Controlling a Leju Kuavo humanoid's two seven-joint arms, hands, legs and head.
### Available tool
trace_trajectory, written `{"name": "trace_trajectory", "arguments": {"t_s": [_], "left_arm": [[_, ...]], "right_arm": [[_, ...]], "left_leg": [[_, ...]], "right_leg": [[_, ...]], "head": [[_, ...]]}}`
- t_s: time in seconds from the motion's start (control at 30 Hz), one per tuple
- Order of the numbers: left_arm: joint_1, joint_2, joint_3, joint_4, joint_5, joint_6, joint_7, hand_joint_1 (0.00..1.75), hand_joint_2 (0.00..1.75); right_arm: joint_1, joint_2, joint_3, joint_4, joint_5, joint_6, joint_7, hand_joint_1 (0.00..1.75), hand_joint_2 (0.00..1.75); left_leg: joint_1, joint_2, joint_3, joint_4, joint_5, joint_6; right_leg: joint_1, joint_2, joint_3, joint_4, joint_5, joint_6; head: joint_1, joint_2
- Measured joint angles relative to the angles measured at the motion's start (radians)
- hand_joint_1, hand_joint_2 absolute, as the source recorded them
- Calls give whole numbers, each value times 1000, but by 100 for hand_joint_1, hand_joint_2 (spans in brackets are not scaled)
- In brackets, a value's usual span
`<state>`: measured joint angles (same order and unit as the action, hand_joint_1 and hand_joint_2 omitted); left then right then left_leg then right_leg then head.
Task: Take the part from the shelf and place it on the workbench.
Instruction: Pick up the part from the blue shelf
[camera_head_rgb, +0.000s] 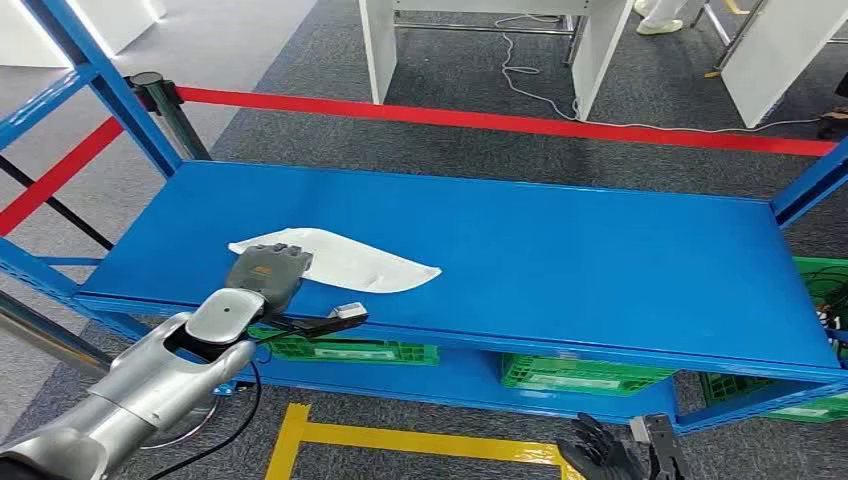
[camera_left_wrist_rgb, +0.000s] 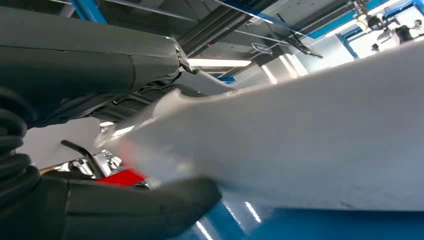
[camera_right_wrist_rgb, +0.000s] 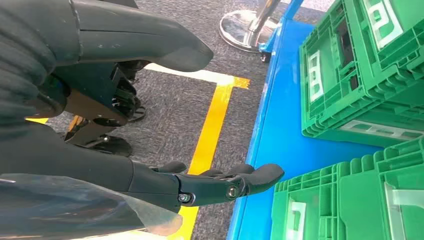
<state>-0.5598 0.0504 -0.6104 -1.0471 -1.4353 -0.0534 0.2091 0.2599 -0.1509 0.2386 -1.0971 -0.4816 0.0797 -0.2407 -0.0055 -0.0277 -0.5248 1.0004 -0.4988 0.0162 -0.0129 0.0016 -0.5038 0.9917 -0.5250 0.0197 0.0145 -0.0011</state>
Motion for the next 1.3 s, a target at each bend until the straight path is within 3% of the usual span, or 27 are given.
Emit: {"name": "trace_trajectory", "arguments": {"t_s": [0.57,0.87,1.07,1.3], "left_arm": [[9,1,4,-14,18,6,-17,175,175],[73,13,54,-100,150,147,-117,175,175],[139,25,119,-203,334,183,-190,175,175],[328,20,278,-454,921,229,-420,175,175]], "right_arm": [[11,12,-29,-1,16,5,16,0,175],[53,26,-80,-31,43,17,28,0,175],[85,36,-116,-71,48,8,34,0,175],[129,69,-191,-117,149,-106,43,0,175]], "left_leg": [[0,0,0,0,0,0],[0,0,-1,0,0,0],[0,0,-1,0,0,0],[-1,4,-2,2,-2,2]], "right_leg": [[0,0,0,0,0,0],[0,0,-1,0,0,0],[0,0,-1,0,0,0],[-1,4,-2,-1,0,1]], "head": [[0,0],[0,0],[0,0],[0,0]]}}
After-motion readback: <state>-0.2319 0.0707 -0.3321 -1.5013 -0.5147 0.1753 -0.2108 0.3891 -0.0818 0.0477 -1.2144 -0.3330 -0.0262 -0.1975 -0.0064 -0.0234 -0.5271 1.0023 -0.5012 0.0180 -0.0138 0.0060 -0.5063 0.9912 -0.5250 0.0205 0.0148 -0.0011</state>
